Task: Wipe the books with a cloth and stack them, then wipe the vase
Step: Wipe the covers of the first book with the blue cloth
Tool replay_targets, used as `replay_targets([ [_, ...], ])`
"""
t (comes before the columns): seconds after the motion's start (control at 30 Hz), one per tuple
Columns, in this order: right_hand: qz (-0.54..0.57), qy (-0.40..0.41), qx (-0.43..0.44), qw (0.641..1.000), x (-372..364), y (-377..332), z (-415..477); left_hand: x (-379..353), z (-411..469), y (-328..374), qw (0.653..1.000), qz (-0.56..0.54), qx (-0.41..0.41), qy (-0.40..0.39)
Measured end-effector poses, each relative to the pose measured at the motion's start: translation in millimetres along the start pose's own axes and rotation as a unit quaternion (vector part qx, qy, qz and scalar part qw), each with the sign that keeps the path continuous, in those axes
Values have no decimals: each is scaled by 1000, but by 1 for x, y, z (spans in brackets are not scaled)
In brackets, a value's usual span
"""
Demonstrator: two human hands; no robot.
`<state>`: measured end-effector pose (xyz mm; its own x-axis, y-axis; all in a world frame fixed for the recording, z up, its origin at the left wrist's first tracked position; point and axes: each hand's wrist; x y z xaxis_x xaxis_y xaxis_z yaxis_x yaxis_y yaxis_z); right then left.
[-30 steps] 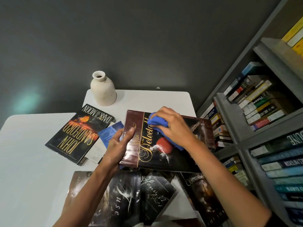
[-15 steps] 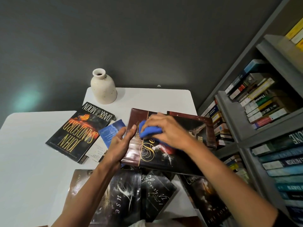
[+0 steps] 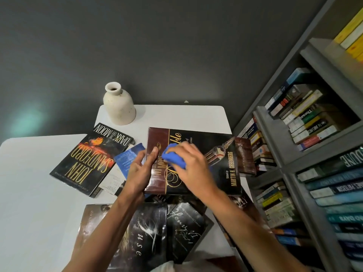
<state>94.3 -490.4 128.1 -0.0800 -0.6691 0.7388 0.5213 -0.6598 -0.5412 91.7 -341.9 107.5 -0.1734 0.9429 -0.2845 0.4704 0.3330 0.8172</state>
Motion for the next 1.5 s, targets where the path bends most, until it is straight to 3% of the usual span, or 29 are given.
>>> replay_targets([
  [0.07, -2, -2, -3, 1000, 14, 12, -4, 4, 0, 0, 1000, -1, 2, 2],
  [0.23, -8, 111, -83, 990, 52, 45, -7, 12, -1, 0, 1000, -21, -7, -3],
  [0.47, -14, 6, -1, 1000, 7, 0, -3, 4, 0, -1, 999, -47, -4, 15],
  [0.63, -4, 124, -80, 989, 45, 36, -3, 12, -2, -2, 999, -37, -5, 28],
  [0.73, -23, 91, -63, 994, 16, 10, 2, 6, 0, -1, 998, -41, 3, 43],
  [0.87, -6, -4, 22, 1000, -2, -12, -14, 7, 1, 1, 998, -42, -5, 53],
  [1.07, -15, 74, -65, 995, 23, 20, -7, 10, 0, 1, 996, -61, -12, 57],
  [1.27, 5, -25, 60, 998, -3, -25, -17, -1, -4, 2, 997, -40, -33, 60],
  [1.4, -16, 53, -38, 998, 28, 22, -19, 4, -5, 1, 995, -72, -19, 66],
  [1.5, -31, 56, -41, 997, 13, 8, -8, 0, -4, 4, 994, -87, -17, 63],
])
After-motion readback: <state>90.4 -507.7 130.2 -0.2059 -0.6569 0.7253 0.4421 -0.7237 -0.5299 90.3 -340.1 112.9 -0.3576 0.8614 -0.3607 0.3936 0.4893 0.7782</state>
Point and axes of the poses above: each hand's wrist, its own z-axis towards the middle knuckle, its own x-axis out of the back of the hand, y = z × x, and after that the axes turned 6 degrees about x, right-handed
